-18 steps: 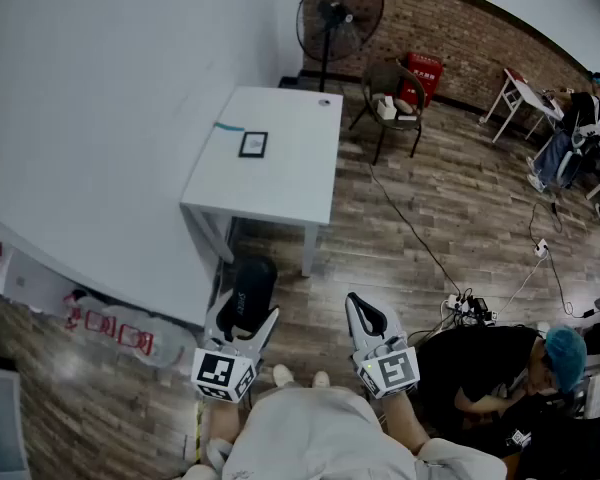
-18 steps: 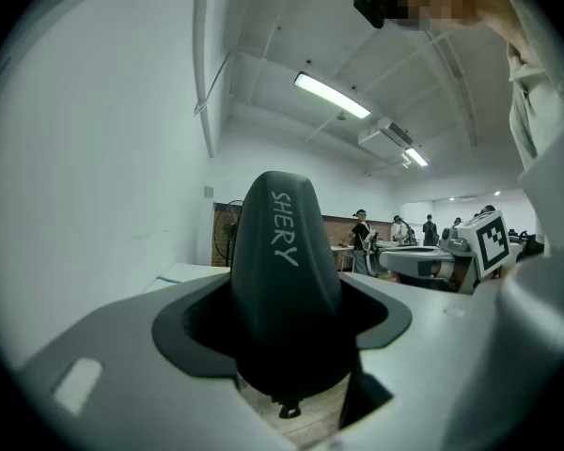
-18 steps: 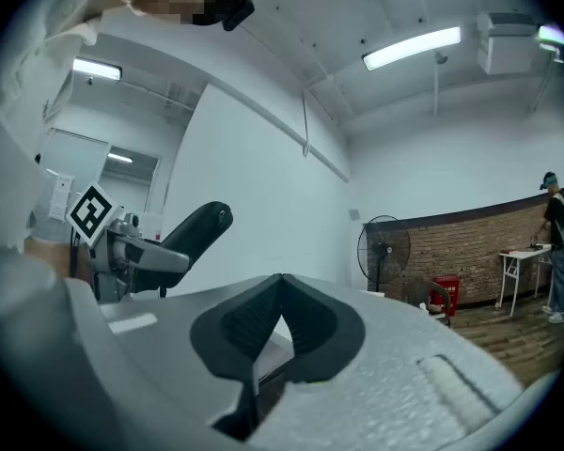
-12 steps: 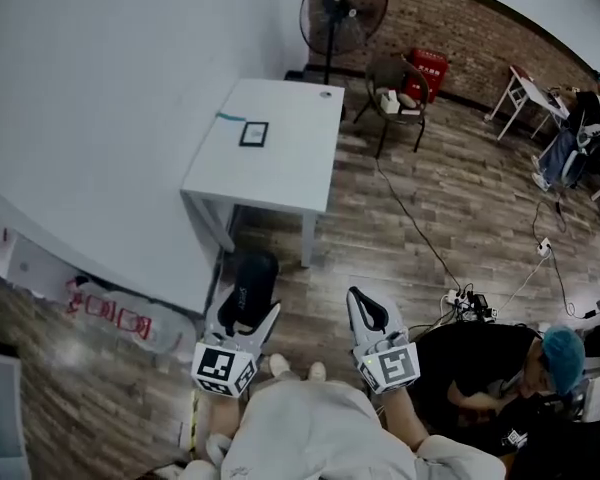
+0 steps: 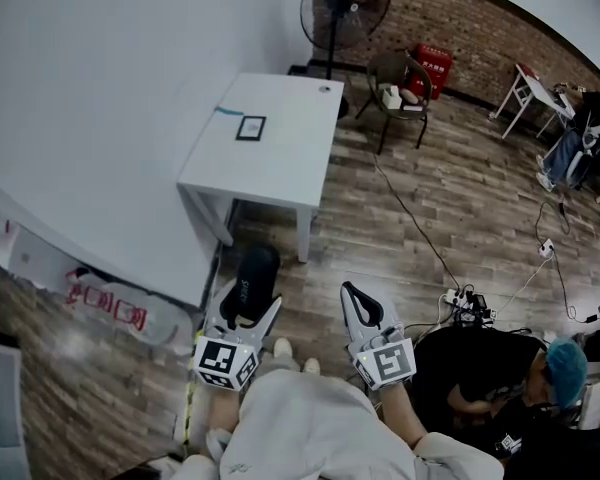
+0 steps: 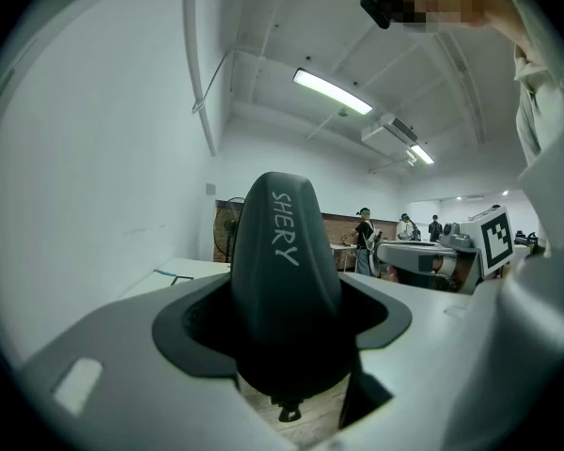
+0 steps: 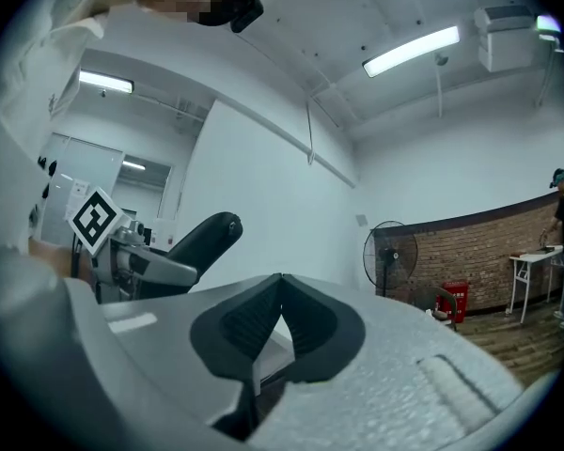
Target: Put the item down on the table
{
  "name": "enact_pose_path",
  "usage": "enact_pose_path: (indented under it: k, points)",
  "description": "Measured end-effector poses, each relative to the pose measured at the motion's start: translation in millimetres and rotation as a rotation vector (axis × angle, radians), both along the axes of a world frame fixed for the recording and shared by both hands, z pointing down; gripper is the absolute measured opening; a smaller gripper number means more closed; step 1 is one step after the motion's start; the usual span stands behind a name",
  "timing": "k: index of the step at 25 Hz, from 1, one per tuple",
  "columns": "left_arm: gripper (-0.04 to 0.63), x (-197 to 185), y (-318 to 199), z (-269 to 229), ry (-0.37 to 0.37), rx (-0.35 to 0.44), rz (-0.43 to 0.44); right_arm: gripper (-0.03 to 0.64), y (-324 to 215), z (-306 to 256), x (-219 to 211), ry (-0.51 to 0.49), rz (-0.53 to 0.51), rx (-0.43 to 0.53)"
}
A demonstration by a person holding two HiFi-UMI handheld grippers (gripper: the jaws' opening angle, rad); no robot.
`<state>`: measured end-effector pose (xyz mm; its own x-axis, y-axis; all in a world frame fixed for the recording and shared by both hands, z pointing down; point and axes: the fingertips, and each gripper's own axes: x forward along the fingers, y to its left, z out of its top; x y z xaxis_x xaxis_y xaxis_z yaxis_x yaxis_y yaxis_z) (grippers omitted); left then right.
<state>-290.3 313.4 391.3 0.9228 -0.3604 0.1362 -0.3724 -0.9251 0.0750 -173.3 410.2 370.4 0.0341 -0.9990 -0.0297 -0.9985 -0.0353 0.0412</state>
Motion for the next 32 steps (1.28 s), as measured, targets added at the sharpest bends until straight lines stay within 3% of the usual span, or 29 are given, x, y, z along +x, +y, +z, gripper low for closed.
enact_pose_path:
  k: [13, 32]
  points:
    - [0.341, 51.1, -45.0, 11.1, -0.007, 0.019, 0.006, 0.005, -45.5, 17.0, 41.8, -0.004, 0.011, -0.042]
    - [0.341, 146.2, -186.9, 30.1, -0.052, -0.022, 0.043, 0.005, -190.5, 33.1, 127.3, -0.025, 0.028, -0.118]
